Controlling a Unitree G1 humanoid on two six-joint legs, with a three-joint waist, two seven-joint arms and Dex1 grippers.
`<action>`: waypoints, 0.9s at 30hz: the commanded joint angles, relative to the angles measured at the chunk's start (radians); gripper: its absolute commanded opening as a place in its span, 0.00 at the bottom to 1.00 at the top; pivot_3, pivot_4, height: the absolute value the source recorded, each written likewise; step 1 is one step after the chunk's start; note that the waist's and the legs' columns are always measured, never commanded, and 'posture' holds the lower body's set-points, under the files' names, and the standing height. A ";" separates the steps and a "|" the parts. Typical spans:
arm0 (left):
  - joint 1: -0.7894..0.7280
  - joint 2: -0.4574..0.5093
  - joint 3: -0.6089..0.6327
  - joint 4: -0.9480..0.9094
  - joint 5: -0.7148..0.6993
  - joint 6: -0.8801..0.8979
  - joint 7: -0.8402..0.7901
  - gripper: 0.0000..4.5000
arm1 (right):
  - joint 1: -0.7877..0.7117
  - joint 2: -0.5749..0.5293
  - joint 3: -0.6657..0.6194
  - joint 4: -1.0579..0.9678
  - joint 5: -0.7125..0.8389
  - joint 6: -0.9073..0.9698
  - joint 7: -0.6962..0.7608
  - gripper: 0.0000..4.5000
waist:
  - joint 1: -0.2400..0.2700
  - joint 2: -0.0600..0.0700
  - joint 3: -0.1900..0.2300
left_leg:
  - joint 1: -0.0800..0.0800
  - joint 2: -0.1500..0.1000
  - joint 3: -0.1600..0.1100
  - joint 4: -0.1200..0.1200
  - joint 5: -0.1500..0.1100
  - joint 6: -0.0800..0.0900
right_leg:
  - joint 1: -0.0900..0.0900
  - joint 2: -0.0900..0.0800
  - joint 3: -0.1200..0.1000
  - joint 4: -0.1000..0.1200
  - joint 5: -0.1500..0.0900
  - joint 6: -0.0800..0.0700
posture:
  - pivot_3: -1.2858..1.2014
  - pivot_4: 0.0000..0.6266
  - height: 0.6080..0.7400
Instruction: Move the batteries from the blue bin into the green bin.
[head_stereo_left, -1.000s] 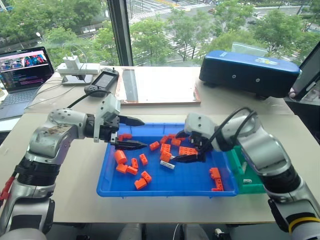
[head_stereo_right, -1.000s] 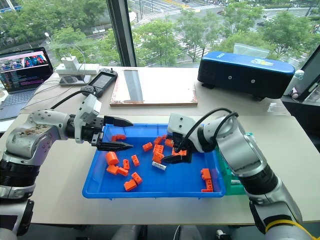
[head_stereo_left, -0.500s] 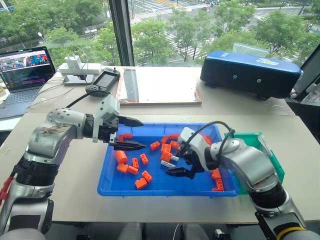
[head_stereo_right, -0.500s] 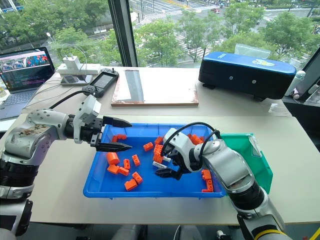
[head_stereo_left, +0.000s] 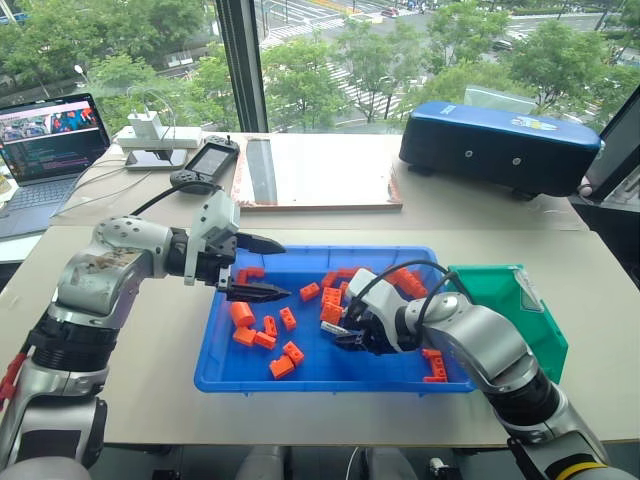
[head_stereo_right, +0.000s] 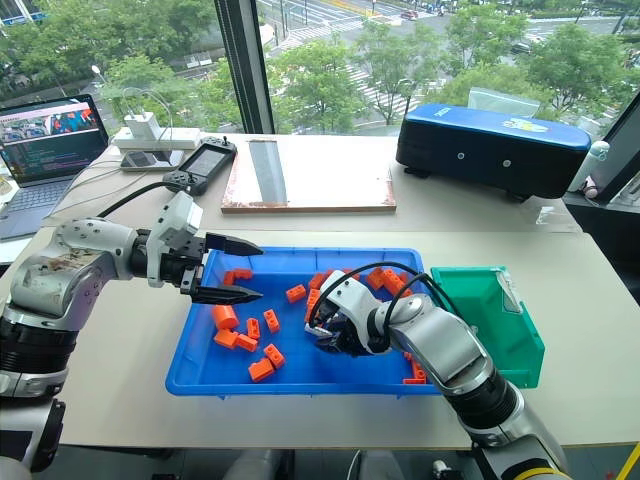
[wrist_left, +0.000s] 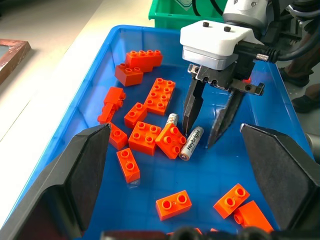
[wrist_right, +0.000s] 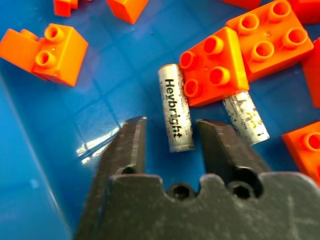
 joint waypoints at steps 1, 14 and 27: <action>-0.032 0.012 0.001 -0.004 0.005 -0.014 -0.004 1.00 | -0.019 -0.056 0.032 -0.032 0.031 -0.036 0.031 0.12 | 0.000 0.000 0.000 | 0.000 0.000 0.000 0.000 0.000 0.000 | 0.000 0.000 0.000 0.000 0.000 0.000 | 0.52 0.24 0.94; -0.036 -0.011 0.034 -0.028 -0.082 0.021 -0.032 1.00 | -0.159 -0.440 -0.406 -0.007 0.235 -0.073 0.266 0.06 | 0.010 -0.001 0.001 | 0.000 0.000 0.000 0.000 0.000 0.000 | 0.001 -0.001 0.000 -0.003 0.000 0.000 | 0.52 0.24 0.94; -0.091 -0.074 0.081 -0.018 -0.190 0.054 -0.005 1.00 | 0.127 -0.810 -0.524 0.079 0.197 -0.174 0.314 0.06 | -0.010 -0.001 0.001 | 0.000 0.001 0.002 0.000 -0.001 0.001 | 0.001 0.000 0.001 -0.003 0.000 0.000 | 0.52 0.24 0.94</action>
